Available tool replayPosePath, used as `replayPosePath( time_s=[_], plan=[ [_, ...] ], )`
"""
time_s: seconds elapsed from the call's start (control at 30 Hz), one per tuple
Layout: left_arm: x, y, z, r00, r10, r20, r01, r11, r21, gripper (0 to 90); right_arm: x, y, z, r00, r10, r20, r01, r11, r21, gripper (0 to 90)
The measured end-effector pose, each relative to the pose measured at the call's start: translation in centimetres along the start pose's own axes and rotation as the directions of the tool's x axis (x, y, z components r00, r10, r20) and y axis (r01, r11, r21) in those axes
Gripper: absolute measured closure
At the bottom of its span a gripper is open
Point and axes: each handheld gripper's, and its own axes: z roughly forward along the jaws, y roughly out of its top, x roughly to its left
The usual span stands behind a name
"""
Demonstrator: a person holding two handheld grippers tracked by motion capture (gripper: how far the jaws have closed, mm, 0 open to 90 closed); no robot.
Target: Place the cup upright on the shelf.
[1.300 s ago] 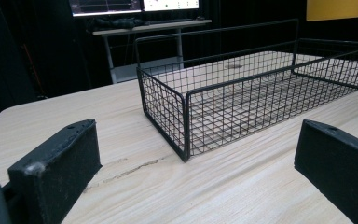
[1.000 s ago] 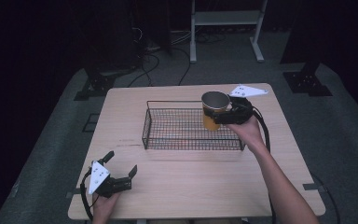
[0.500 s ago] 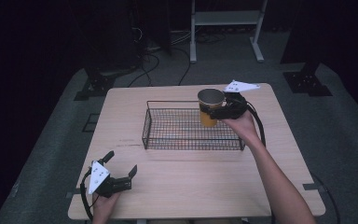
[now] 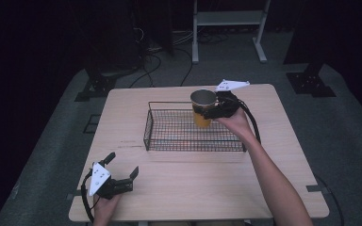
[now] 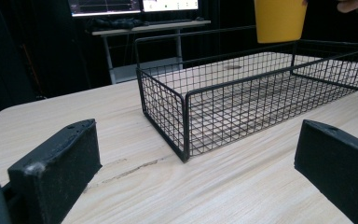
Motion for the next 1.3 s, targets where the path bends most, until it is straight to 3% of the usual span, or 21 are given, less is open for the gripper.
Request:
replayPosePath(
  time_s=[0.57,0.87,1.1,1.3],
  plan=[
    [0.1,0.0,0.0,1.0000,-0.002,0.002,0.002,1.0000,0.000,0.0,-1.8,-2.9,3.6,0.9952,0.017,-0.096,-0.011,0.998,0.063,11.3],
    [0.1,0.0,0.0,1.0000,-0.003,0.002,0.003,1.0000,0.000,0.0,-2.0,-4.1,5.1,0.9944,-0.033,-0.101,0.047,0.989,0.140,11.4],
    [0.1,0.0,0.0,1.0000,-0.002,0.002,0.002,1.0000,0.000,0.0,-1.7,-4.6,5.8,0.9917,-0.061,-0.114,0.077,0.986,0.147,11.3],
    [0.1,0.0,0.0,1.0000,-0.003,0.002,0.003,1.0000,-0.001,0.0,-1.6,-5.0,6.3,0.9902,-0.058,-0.127,0.077,0.986,0.151,11.1]
  ],
)
